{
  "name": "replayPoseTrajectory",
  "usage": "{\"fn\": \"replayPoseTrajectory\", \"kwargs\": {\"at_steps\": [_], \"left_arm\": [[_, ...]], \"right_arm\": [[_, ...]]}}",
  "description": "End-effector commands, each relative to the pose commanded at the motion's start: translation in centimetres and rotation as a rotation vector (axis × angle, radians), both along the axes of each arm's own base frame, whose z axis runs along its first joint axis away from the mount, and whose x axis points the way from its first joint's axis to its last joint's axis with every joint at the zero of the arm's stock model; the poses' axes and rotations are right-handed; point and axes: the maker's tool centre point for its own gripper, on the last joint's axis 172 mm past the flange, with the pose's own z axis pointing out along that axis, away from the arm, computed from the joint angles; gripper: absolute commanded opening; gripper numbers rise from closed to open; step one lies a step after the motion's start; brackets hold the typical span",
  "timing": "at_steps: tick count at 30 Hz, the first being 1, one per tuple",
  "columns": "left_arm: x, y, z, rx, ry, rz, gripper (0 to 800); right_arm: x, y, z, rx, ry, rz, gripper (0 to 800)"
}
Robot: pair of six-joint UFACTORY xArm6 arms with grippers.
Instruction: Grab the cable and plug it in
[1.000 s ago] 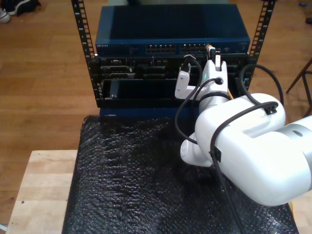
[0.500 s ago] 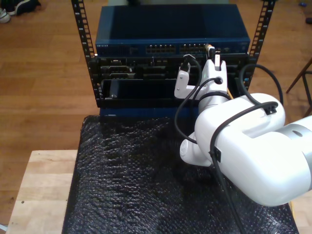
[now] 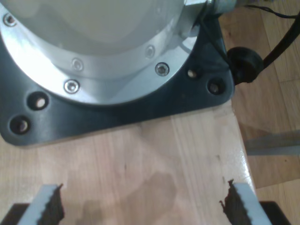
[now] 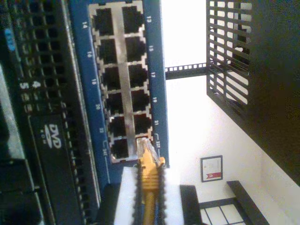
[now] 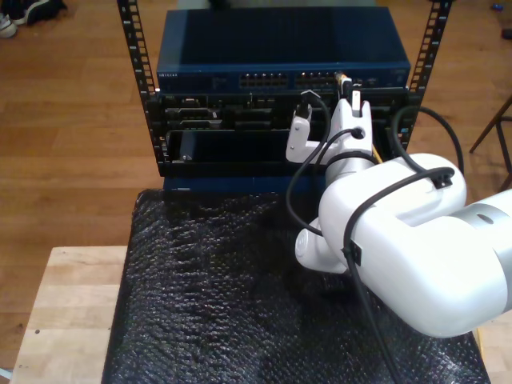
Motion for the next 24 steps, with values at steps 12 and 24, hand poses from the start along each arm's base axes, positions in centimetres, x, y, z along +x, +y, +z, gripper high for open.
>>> {"fn": "replayPoseTrajectory", "kwargs": {"at_steps": [12, 24], "left_arm": [[0.0, 0.0, 0.0, 0.0, 0.0, 0.0, 800], [-0.01, -0.08, -0.03, -0.002, 0.0, 0.0, 800]], "right_arm": [[0.42, 0.35, -0.1, -0.001, -0.006, 0.006, 0], [0.51, 0.52, -0.22, -0.001, -0.006, 0.01, 0]]}}
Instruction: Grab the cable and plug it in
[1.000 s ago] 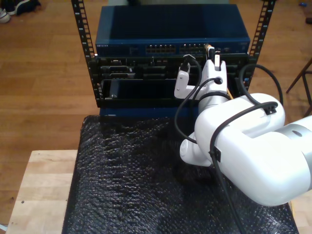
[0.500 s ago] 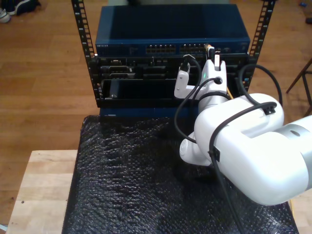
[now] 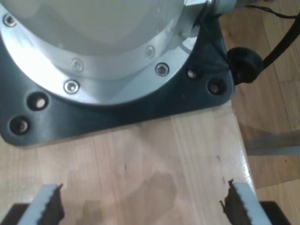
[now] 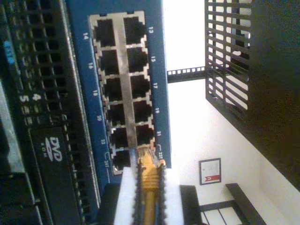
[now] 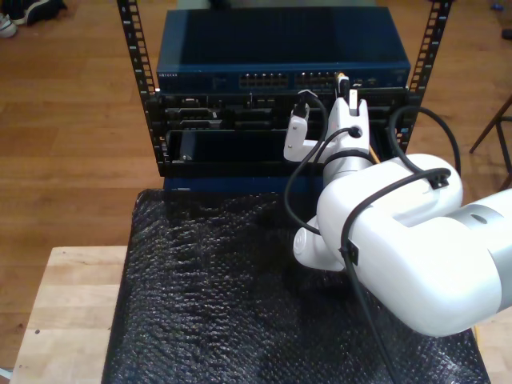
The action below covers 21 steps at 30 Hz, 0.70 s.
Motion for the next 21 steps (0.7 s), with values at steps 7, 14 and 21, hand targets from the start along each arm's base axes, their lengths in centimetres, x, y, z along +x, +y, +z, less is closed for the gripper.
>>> {"fn": "replayPoseTrajectory", "kwargs": {"at_steps": [7, 14, 21], "left_arm": [[0.0, 0.0, 0.0, 0.0, 0.0, 0.0, 800], [0.0, 0.0, 0.0, 0.0, 0.0, 0.0, 800], [0.0, 0.0, 0.0, 0.0, 0.0, 0.0, 800]], "right_arm": [[0.3, 0.2, -0.3, 0.001, 0.003, 0.003, 0], [0.8, 0.8, -0.5, -0.005, 0.004, 0.023, 0], [0.9, 1.0, -0.7, -0.007, 0.006, 0.027, 0]]}}
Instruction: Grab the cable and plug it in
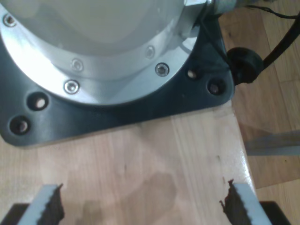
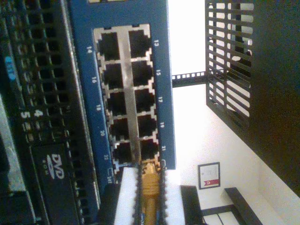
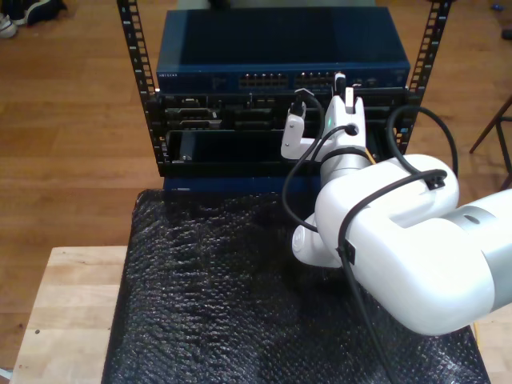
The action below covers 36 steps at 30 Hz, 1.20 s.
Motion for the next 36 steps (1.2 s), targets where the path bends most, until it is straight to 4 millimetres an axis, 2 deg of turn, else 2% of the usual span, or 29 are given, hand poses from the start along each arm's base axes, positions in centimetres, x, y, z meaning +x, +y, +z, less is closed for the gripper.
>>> {"fn": "replayPoseTrajectory", "kwargs": {"at_steps": [12, 29, 31, 36], "left_arm": [[0.01, 0.08, 0.03, 0.002, 0.0, 0.0, 800], [0.01, 0.08, 0.03, 0.002, 0.0, 0.0, 800], [0.01, 0.08, 0.03, 0.002, 0.0, 0.0, 800], [0.01, 0.08, 0.03, 0.002, 0.0, 0.0, 800]], "right_arm": [[0.17, -0.69, 0.01, 0.01, -0.001, -0.008, 0], [0.44, -0.6, 0.53, 0.021, -0.013, 0.005, 2], [0.44, -0.67, 0.47, 0.02, -0.012, 0.005, 48], [0.34, -0.32, 0.64, 0.013, -0.012, 0.02, 222]]}}
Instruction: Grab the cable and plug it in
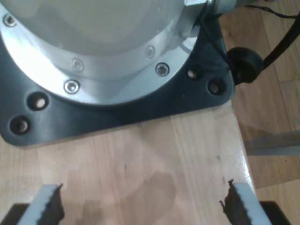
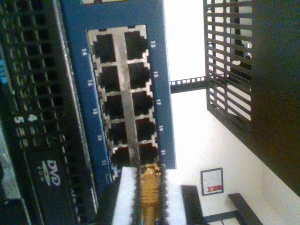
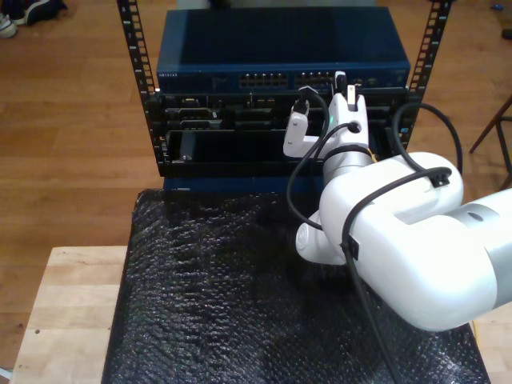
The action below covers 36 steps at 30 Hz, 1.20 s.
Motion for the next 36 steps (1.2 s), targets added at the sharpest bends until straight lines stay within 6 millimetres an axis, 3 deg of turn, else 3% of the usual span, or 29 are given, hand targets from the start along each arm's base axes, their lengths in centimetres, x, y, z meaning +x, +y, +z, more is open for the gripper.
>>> {"fn": "replayPoseTrajectory", "kwargs": {"at_steps": [4, 7, 14, 24, 36], "left_arm": [[0.0, -0.1, 0.0, -0.002, 0.0, 0.0, 800], [0.0, -0.1, 0.0, -0.002, 0.0, 0.0, 800], [0.0, -0.1, 0.0, -0.002, 0.0, 0.0, 800], [0.0, -0.1, 0.0, -0.002, 0.0, 0.0, 800], [0.0, 0.0, 0.0, 0.0, 0.0, 0.0, 800]], "right_arm": [[-0.3, 0.4, 0.7, -0.007, 0.003, 0.018, 350], [-0.8, 0.3, 1.5, -0.007, 0.001, 0.021, 389], [-2.5, -0.4, 2.3, -0.015, 0.032, 0.026, 395], [-6.0, -1.8, 2.3, -0.032, 0.134, 0.039, 447], [-12.3, -3.0, 1.8, -0.075, 0.312, 0.122, 656]]}}
